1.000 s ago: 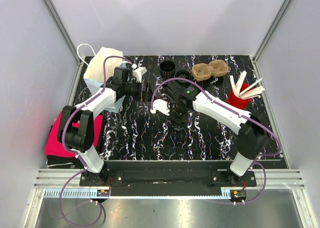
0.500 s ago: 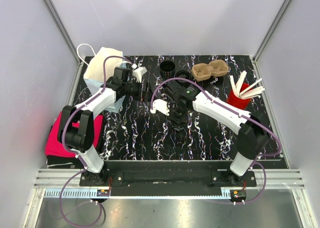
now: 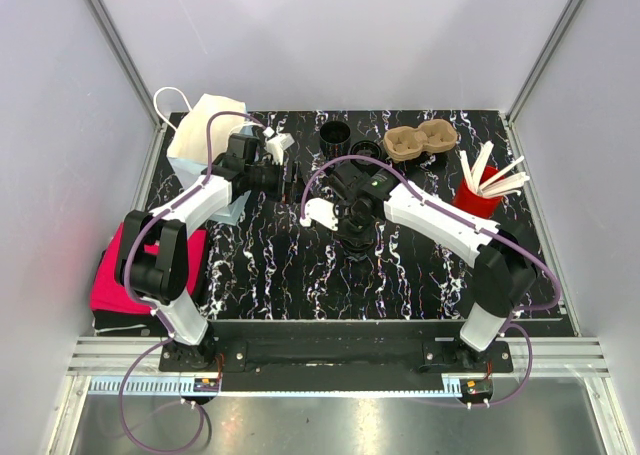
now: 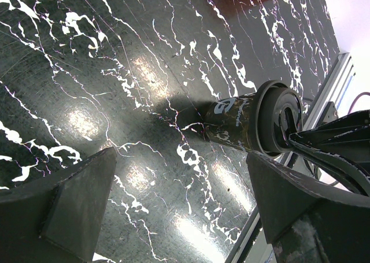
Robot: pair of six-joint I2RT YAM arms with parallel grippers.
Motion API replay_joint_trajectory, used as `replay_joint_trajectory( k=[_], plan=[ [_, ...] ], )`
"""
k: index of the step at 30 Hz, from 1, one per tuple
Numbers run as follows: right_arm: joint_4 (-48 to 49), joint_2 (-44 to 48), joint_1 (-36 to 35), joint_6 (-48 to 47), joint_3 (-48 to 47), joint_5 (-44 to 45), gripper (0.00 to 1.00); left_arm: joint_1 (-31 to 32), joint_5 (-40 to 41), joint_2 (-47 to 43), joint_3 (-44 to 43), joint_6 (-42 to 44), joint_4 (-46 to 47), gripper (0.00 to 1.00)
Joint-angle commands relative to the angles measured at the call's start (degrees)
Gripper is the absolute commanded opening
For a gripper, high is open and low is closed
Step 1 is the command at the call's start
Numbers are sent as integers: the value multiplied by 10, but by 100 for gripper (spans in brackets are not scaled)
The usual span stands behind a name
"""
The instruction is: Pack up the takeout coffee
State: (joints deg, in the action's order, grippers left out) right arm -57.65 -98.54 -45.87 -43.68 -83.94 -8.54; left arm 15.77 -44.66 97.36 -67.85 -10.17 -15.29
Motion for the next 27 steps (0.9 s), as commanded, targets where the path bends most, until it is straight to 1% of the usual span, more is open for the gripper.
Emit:
replay_joint_trajectory(
  k=[1, 11, 27],
  plan=[
    [13, 1, -7, 3, -4, -3, 0, -1, -10, -3, 3, -1, 28, 99],
    [-4, 41, -7, 4, -23, -13, 0, -2, -11, -1, 3, -2, 29, 99],
    [-5, 17, -7, 3, -6, -32, 0, -1, -11, -2, 3, -2, 29, 99]
  ],
)
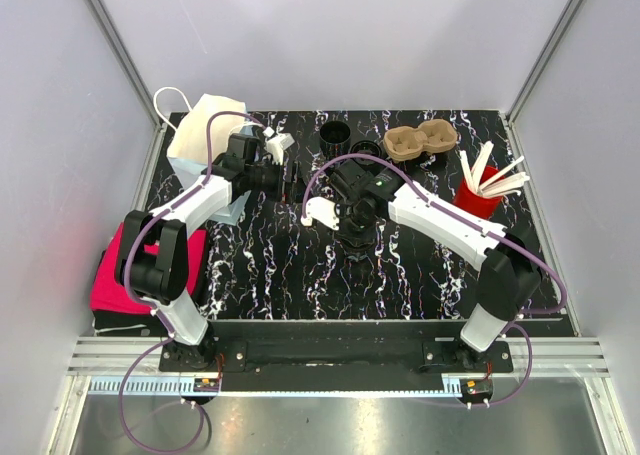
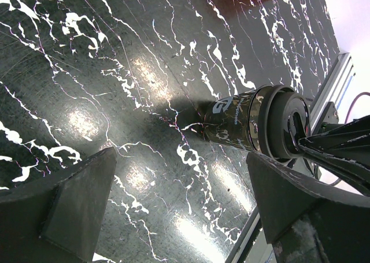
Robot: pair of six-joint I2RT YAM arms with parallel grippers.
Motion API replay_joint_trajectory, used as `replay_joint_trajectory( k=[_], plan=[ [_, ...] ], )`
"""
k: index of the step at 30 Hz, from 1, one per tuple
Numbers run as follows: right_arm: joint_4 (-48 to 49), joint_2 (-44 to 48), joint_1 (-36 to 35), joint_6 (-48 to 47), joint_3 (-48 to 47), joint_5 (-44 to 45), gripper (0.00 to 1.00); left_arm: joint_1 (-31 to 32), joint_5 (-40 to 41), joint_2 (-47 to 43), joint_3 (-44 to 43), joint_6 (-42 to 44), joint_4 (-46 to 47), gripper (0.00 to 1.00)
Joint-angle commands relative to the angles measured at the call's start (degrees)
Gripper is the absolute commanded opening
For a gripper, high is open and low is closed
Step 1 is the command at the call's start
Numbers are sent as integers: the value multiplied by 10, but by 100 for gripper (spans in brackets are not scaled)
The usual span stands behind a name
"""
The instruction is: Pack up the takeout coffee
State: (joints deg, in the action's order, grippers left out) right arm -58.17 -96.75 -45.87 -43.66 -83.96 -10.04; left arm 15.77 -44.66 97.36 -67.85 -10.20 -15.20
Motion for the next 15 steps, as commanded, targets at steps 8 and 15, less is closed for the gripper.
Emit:
replay_joint_trajectory(
  k=[8, 15],
  plan=[
    [-2, -8, -8, 1, 0, -8, 0, -2, -12, 0, 3, -2, 29, 99],
    [-1, -12, -7, 0, 6, -1, 0, -2, -11, -2, 4, -2, 29, 99]
  ],
)
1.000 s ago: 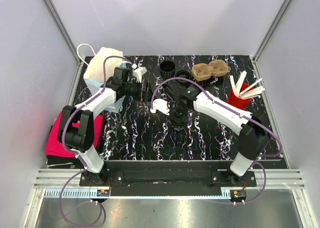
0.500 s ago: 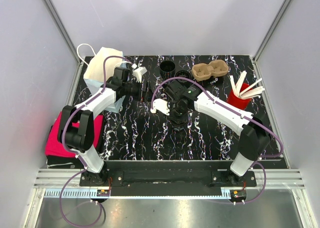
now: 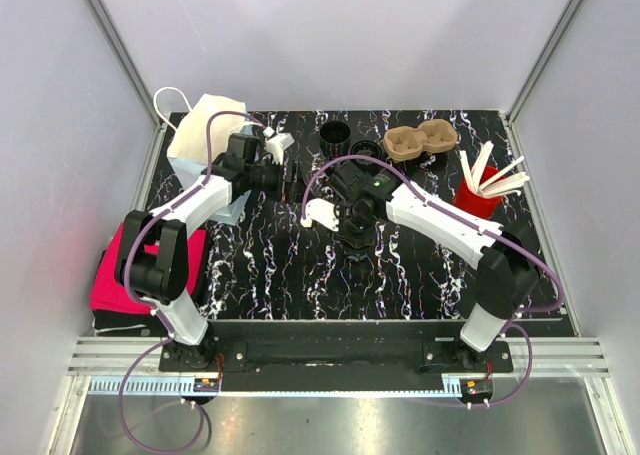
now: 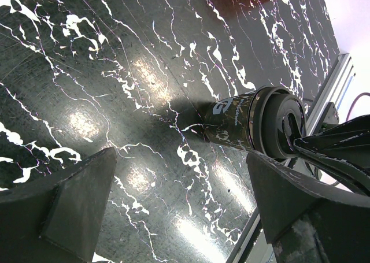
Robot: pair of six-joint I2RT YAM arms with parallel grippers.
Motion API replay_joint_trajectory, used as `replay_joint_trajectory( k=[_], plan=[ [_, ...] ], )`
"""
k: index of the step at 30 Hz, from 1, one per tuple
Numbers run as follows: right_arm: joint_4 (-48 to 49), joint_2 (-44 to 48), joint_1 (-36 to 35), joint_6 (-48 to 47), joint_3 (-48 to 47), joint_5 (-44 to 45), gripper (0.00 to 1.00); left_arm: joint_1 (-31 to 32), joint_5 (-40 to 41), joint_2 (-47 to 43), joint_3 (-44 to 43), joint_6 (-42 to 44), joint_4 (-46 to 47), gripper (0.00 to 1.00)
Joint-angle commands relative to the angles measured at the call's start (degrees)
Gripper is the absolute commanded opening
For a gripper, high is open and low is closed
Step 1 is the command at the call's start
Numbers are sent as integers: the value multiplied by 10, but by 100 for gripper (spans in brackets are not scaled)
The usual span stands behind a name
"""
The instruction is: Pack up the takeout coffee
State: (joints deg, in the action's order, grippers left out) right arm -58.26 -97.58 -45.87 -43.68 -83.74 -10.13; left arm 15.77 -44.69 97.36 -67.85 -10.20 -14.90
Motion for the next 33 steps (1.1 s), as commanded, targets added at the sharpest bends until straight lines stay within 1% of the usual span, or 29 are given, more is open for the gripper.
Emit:
replay_joint_trajectory(
  k=[1, 7, 11, 12, 14, 15, 17, 18, 21, 22, 28, 29, 33],
  plan=[
    [-1, -4, -7, 0, 4, 1, 0, -1, -11, -2, 3, -3, 26, 99],
    [0, -6, -7, 0, 9, 2, 0, -1, -12, 0, 3, -3, 26, 99],
    [3, -8, -7, -2, 10, 6, 4, -1, -12, 0, 4, -3, 26, 99],
    [3, -7, -8, -2, 10, 7, 9, -1, -12, 0, 4, -3, 27, 99],
    [8, -5, -8, -2, 7, 10, 16, -2, -12, 0, 4, -3, 27, 99],
    [9, -4, -7, -2, 6, 12, 22, -2, -11, 0, 4, -3, 27, 99],
    [10, -1, -8, -3, 3, 16, 27, -1, -12, 0, 4, -3, 27, 99],
    [12, 2, -8, -3, 0, 18, 31, -2, -12, 0, 4, -3, 26, 99],
    [11, 17, -7, -3, -8, 21, 37, -1, -12, 1, 3, -3, 26, 99],
    [11, 21, -7, -4, -10, 21, 40, -2, -12, 1, 4, -2, 26, 99],
    [3, 49, -8, -4, -34, 31, 47, -1, -13, 3, 3, -3, 27, 99],
    [1, 53, -9, -4, -37, 28, 50, 0, -13, 3, 2, -3, 26, 99],
    [-6, 76, -7, 1, -55, 30, 54, 6, -16, 5, 2, -1, 27, 99]
  ],
)
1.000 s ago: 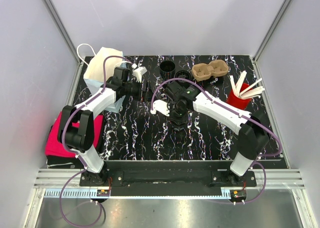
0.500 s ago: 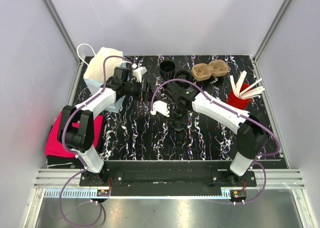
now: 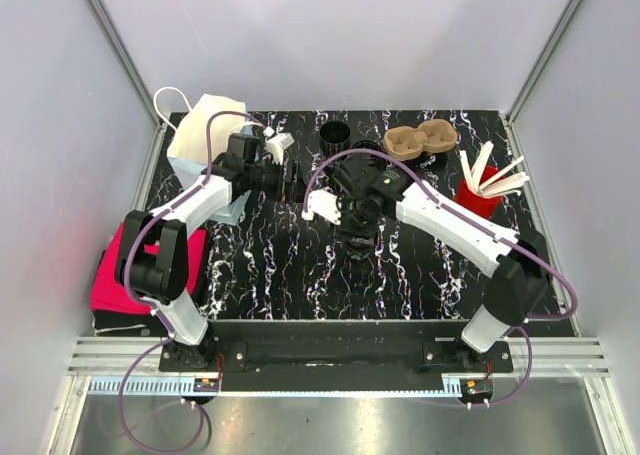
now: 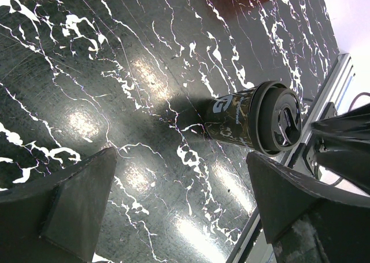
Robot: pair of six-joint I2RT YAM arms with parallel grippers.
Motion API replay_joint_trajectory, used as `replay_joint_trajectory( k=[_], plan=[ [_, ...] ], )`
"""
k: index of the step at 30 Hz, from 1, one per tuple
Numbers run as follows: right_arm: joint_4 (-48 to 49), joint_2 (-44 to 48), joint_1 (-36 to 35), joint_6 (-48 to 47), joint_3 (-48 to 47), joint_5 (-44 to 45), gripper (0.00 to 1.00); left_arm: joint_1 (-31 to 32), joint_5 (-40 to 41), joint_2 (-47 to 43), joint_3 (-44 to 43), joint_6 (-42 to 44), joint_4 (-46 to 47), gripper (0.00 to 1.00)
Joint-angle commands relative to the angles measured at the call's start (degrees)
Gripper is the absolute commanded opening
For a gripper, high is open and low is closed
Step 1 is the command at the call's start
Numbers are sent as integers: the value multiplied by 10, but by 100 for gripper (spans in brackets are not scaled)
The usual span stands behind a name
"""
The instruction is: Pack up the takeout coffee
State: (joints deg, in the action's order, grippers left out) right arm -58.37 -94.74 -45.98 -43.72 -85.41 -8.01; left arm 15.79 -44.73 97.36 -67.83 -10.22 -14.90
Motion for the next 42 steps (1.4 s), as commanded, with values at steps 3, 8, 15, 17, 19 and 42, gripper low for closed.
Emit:
replay_joint_trajectory(
  k=[3, 8, 15, 17, 19, 42],
  plan=[
    [1, 75, 4, 11, -42, 13, 61, 27, -24, 12, -5, 7, 19, 99],
    [34, 121, 92, 46, -9, -59, 71, 96, -36, 32, -44, 56, -30, 99],
    [85, 187, 195, 74, 111, -161, 77, 118, -72, 106, -123, 55, -58, 99],
    [101, 192, 205, 82, 129, -177, 77, 125, -85, 125, -134, 49, -57, 99],
    [122, 197, 218, 91, 151, -186, 77, 130, -84, 132, -141, 48, -54, 99],
    [184, 194, 250, 138, 206, -235, 75, 163, -72, 171, -139, 33, -33, 93]
  ],
)
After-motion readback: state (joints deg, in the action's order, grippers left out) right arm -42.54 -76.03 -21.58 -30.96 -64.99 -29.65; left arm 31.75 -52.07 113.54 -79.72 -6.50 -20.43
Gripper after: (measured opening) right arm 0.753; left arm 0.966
